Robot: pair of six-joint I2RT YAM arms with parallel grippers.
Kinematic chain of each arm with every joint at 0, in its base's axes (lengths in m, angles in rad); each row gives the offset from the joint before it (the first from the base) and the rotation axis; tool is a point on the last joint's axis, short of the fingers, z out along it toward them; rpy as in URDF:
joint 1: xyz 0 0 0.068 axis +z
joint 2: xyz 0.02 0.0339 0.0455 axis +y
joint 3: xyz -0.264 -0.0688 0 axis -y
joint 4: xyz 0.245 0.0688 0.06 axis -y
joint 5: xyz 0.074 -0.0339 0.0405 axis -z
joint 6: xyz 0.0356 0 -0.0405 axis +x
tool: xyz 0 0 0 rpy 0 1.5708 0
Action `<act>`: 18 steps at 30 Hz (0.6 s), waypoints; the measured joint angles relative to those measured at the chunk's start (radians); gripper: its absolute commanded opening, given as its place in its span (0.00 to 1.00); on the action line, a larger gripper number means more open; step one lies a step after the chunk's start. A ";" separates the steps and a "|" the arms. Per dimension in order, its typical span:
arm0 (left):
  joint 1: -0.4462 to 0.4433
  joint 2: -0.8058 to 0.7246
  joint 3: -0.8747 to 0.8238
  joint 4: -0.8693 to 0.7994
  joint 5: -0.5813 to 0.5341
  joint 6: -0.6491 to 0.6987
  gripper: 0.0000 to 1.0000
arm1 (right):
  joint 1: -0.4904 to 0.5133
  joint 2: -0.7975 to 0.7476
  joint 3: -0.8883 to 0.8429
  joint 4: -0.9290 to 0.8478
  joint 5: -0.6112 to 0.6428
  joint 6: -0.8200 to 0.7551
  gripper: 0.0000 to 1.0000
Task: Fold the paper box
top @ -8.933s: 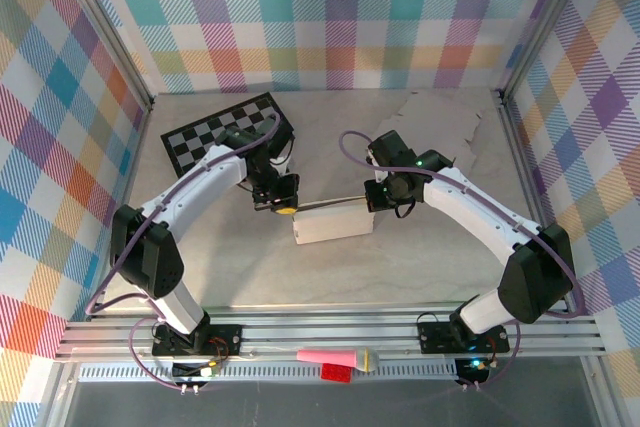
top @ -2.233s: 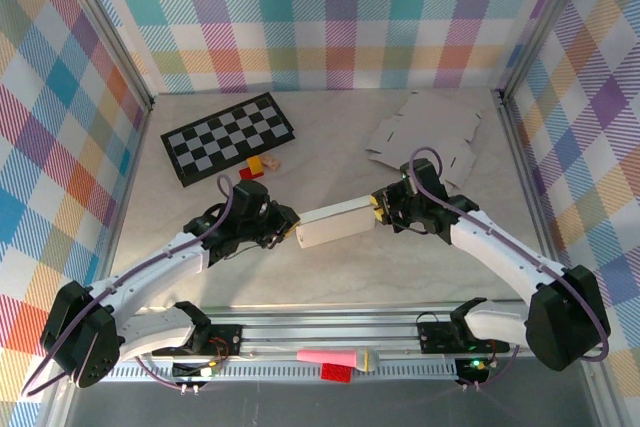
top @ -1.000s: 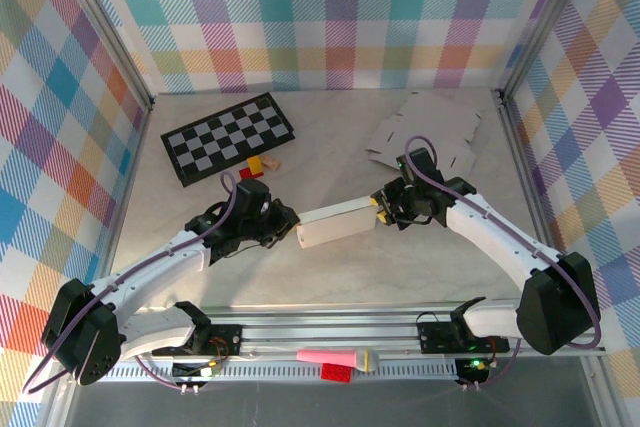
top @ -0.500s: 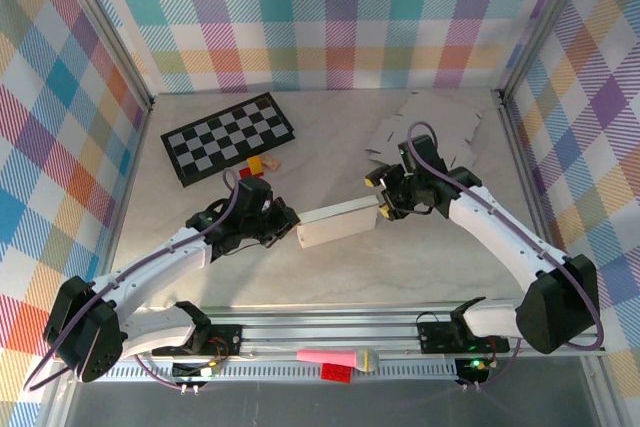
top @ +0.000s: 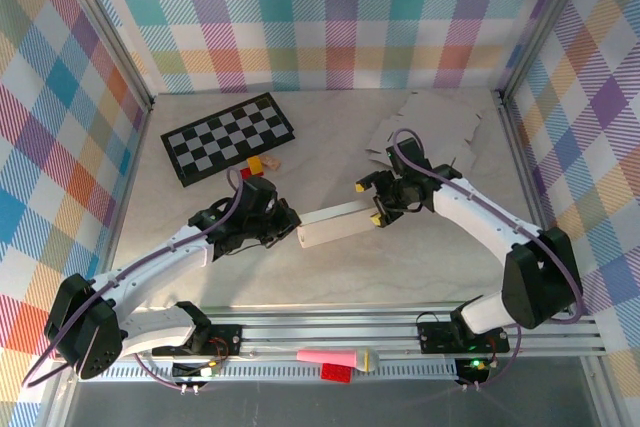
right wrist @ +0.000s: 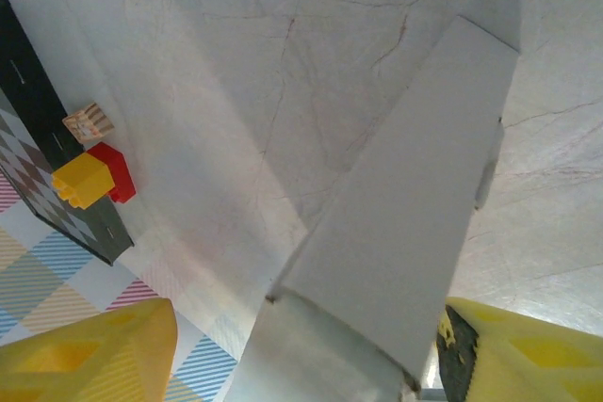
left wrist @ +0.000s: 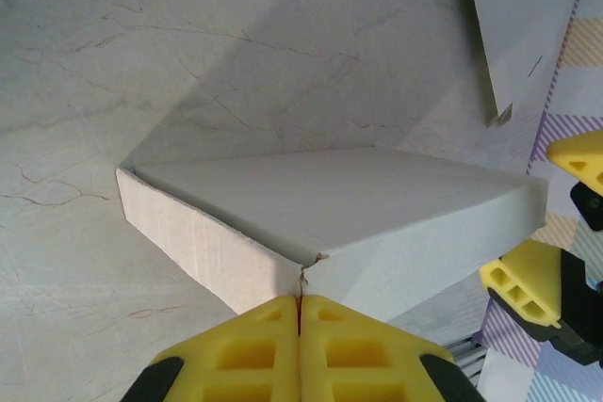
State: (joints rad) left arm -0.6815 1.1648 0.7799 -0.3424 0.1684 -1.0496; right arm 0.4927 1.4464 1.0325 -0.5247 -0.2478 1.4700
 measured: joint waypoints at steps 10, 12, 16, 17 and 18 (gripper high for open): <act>-0.058 0.018 0.047 -0.095 -0.047 0.044 0.41 | -0.020 0.042 -0.100 0.137 -0.102 -0.014 0.42; -0.062 0.012 0.050 -0.137 -0.057 0.048 0.49 | -0.022 0.041 -0.117 0.169 -0.113 -0.034 0.38; -0.063 -0.045 0.092 -0.227 -0.084 0.053 0.56 | -0.022 0.037 -0.174 0.278 -0.152 -0.082 0.36; -0.063 -0.069 0.117 -0.250 -0.096 0.054 0.57 | -0.021 0.040 -0.188 0.317 -0.165 -0.099 0.35; -0.063 -0.094 0.143 -0.267 -0.109 0.056 0.57 | -0.018 0.050 -0.196 0.350 -0.180 -0.111 0.34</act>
State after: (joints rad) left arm -0.7441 1.0710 0.9230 -0.6094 0.0593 -0.9939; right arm 0.4744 1.4963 0.8368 -0.1745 -0.4274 1.3586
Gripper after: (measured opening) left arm 0.563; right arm 0.355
